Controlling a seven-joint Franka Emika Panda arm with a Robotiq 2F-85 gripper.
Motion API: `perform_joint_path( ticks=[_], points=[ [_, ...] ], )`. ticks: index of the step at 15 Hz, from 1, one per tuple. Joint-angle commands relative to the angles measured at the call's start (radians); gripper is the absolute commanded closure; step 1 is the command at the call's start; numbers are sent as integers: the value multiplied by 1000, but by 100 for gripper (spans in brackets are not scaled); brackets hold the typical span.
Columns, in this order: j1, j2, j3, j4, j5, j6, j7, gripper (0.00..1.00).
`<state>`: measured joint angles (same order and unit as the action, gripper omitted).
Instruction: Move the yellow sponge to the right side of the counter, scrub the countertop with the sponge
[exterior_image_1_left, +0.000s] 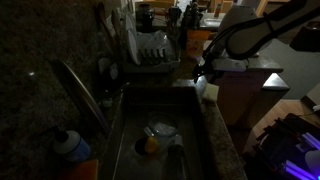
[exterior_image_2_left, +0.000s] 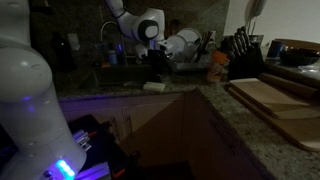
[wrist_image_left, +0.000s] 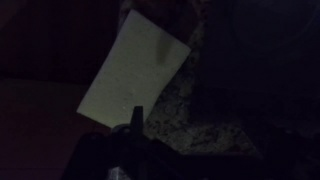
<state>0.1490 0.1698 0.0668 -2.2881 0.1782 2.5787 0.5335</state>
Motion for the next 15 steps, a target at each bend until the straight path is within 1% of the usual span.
perform_joint_path(
  ticks=[1, 3, 5, 6, 9, 11, 13, 14, 15],
  points=[
    [10, -70, -24, -63, -38, -101, 191, 0],
    [-5, -82, -32, -90, -70, -149, 289, 0],
    [-20, -74, -41, -104, -74, -214, 350, 0],
    [-15, -53, -24, -67, -62, -170, 301, 0],
    [-24, -53, -33, -86, -68, -197, 334, 0],
    [-16, -25, -28, -96, -102, -66, 295, 0],
    [-18, 4, -22, -99, -80, 54, 270, 0],
    [-19, 17, -22, -99, -74, 92, 260, 0],
    [-21, 27, -23, -97, -58, 106, 261, 0]
  ],
)
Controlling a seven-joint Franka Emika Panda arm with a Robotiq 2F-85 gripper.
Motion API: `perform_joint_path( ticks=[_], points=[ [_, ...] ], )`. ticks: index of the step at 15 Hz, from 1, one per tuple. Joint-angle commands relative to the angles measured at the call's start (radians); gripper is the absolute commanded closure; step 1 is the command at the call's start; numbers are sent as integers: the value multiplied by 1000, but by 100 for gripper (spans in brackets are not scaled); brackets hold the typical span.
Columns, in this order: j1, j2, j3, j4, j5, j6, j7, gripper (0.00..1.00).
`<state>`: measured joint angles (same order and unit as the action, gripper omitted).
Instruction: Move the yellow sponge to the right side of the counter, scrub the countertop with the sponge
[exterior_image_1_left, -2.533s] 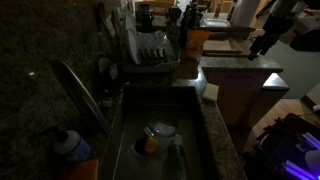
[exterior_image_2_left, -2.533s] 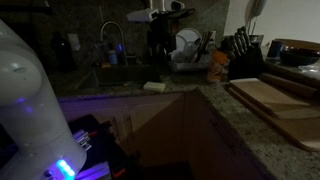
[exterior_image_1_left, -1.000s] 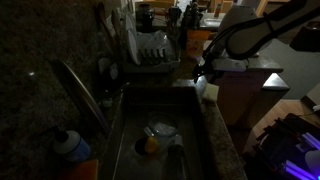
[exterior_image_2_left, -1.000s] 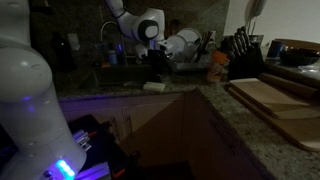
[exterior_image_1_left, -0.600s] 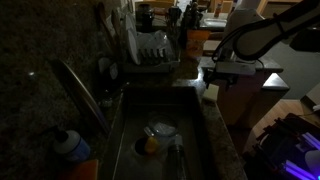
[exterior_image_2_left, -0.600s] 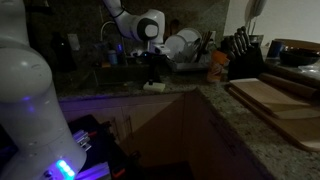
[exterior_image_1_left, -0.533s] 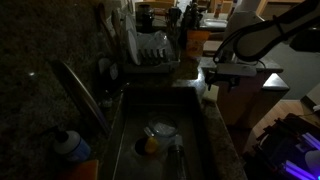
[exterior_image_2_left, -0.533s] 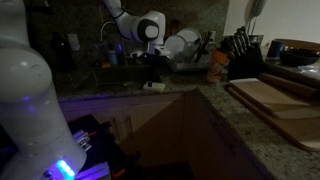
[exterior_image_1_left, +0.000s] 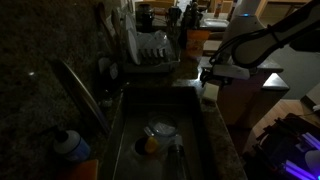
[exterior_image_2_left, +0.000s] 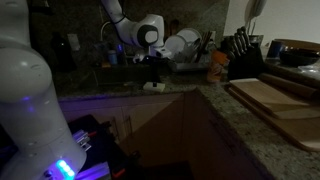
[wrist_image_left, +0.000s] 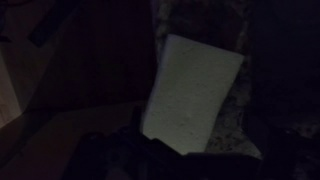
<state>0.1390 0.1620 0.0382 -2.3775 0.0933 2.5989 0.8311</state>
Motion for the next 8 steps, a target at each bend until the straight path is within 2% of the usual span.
perform_joint_path(
  ticks=[1, 4, 5, 8],
  points=[
    [1, 14, -1, 1, 5, 30, -4, 0],
    [3, 36, -4, 1, 12, 65, -8, 0],
    [9, 43, -16, 8, -12, 59, 21, 0],
    [-1, 64, -10, 26, 10, 42, 13, 0]
  ],
)
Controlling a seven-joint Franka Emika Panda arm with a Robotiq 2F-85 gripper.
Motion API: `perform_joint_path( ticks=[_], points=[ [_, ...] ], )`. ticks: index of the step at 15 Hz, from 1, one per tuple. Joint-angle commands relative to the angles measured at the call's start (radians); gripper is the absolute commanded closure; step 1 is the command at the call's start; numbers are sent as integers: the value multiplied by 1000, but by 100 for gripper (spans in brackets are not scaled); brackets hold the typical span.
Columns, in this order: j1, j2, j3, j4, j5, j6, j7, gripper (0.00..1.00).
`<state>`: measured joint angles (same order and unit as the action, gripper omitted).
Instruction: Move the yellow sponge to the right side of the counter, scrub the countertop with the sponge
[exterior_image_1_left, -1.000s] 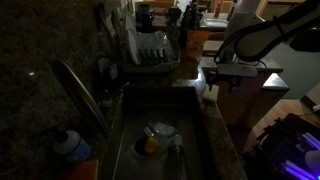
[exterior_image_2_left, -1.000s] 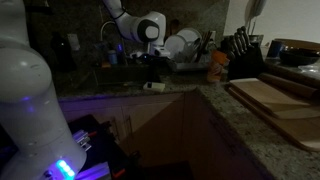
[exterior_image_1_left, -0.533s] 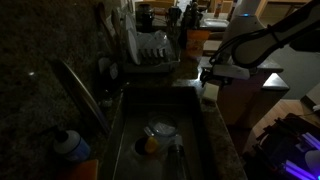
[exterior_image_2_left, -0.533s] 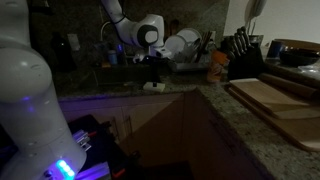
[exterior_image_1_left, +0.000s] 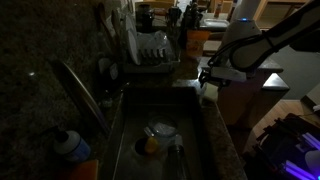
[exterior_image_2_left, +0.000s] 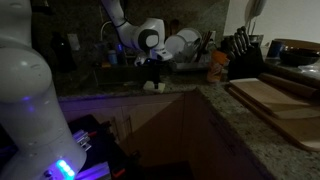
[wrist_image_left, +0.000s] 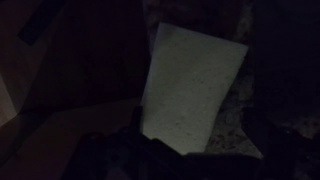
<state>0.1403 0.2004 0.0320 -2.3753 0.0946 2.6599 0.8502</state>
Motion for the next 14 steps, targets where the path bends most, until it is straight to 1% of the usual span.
perform_joint_path(
  ticks=[1, 3, 4, 5, 6, 8, 10, 14],
  points=[
    [0, 29, -5, 28, 7, -22, 0, 0],
    [-11, 37, 5, 32, 41, -20, -30, 0],
    [-19, 46, 9, 37, 64, -23, -46, 25],
    [-25, 56, 14, 42, 91, -28, -63, 26],
    [-33, 65, 21, 49, 128, -37, -86, 34],
    [-32, 76, 12, 55, 147, -42, -99, 47],
    [-33, 76, 4, 63, 146, -56, -95, 61],
    [-32, 61, -18, 70, 114, -77, -71, 85]
  ],
)
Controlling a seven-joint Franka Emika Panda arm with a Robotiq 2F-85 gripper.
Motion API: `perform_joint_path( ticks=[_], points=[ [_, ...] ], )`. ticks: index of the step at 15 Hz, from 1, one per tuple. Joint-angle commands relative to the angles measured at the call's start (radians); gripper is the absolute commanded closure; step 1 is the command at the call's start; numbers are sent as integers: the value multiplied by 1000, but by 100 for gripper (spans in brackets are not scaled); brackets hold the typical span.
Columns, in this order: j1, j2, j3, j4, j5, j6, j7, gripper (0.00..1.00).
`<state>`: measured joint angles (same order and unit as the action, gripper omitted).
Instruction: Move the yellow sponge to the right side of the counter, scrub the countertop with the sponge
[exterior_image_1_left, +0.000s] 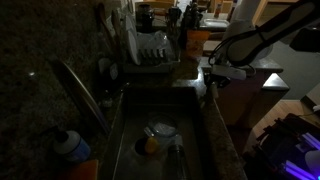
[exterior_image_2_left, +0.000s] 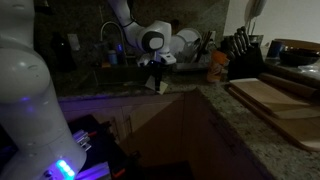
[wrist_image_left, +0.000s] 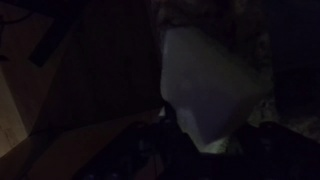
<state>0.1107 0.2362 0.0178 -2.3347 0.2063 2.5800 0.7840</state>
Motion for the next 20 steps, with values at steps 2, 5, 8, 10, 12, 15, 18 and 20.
perform_joint_path(
  ticks=[2, 5, 8, 10, 12, 15, 18, 20],
  points=[
    [2, 8, -24, 21, -32, 20, 14, 98],
    [9, -24, -65, -2, -104, 110, 54, 96],
    [27, -63, -145, -39, -262, 245, 164, 96],
    [53, -92, -242, -68, -455, 329, 292, 96],
    [142, -115, -431, -62, -640, 329, 410, 96],
    [243, -154, -676, -13, -914, 259, 567, 96],
    [285, -217, -813, 20, -1192, 109, 698, 96],
    [92, -252, -651, 18, -1337, -4, 708, 96]
  ],
)
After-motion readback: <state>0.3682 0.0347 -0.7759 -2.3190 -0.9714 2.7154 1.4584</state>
